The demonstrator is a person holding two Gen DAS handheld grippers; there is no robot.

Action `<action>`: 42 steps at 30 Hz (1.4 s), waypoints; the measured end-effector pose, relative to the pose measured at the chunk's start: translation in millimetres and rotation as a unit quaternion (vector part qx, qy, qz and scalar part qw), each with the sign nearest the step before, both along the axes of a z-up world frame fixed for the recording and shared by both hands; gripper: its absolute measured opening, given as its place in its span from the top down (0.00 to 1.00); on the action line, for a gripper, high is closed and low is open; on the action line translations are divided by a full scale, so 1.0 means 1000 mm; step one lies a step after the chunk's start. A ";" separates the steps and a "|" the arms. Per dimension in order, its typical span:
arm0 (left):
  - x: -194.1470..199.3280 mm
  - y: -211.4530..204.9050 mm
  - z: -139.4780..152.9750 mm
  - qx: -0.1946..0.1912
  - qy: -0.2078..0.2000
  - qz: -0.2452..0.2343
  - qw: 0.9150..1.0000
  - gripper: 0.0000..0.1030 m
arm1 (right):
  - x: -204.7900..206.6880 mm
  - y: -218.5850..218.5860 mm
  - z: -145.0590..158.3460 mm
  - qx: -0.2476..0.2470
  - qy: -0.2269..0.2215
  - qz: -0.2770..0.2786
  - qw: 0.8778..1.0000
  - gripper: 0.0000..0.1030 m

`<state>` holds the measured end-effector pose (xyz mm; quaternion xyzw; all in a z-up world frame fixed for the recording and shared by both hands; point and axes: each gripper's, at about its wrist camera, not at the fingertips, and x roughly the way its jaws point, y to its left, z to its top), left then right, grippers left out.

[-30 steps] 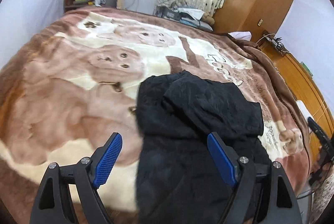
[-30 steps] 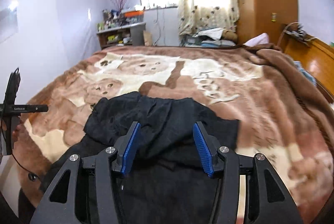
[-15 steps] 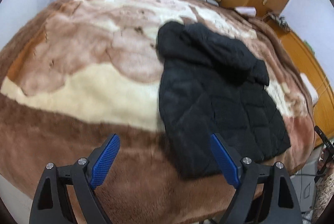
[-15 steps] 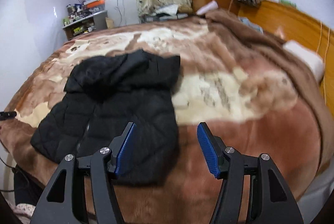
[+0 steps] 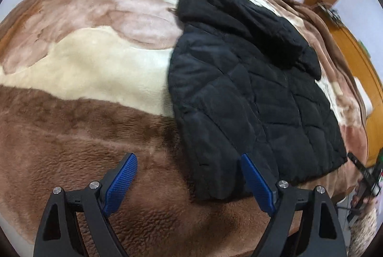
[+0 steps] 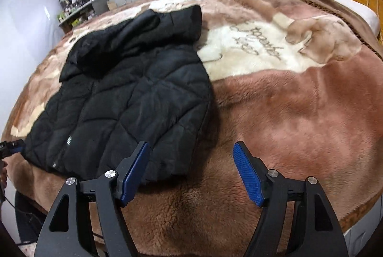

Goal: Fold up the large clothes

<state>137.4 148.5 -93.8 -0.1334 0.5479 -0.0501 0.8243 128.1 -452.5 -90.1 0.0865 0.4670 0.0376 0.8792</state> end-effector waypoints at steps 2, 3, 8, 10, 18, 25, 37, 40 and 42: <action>0.002 -0.003 -0.005 -0.004 0.007 0.000 1.000 0.15 | 0.004 0.000 -0.007 0.007 0.007 -0.002 1.000 0.30; 0.003 -0.004 -0.008 -0.011 0.009 0.004 1.000 0.15 | 0.005 0.001 -0.008 0.005 0.007 -0.002 1.000 0.30; 0.008 -0.007 -0.017 -0.012 0.014 0.015 1.000 0.15 | 0.012 0.005 -0.015 0.011 0.016 0.007 1.000 0.30; 0.010 -0.009 -0.020 -0.012 0.017 0.018 1.000 0.15 | 0.013 0.007 -0.019 0.012 0.020 0.010 1.000 0.30; 0.014 -0.021 -0.026 -0.031 0.022 0.007 0.999 0.61 | 0.013 0.024 -0.030 0.022 0.050 0.025 0.998 0.53; 0.007 -0.023 -0.008 -0.035 0.002 0.011 0.999 0.75 | 0.008 0.025 -0.014 0.038 0.033 0.028 0.998 0.75; -0.031 -0.031 0.044 -0.031 -0.039 -0.033 0.998 0.79 | -0.030 0.026 0.028 0.026 -0.011 0.061 0.998 0.85; -0.044 -0.028 0.049 -0.049 -0.035 -0.037 0.998 0.79 | -0.046 0.019 0.035 0.038 -0.015 0.055 0.998 0.85; -0.052 -0.026 0.050 -0.057 -0.034 -0.039 0.997 0.79 | -0.055 0.017 0.040 0.039 -0.019 0.053 0.998 0.85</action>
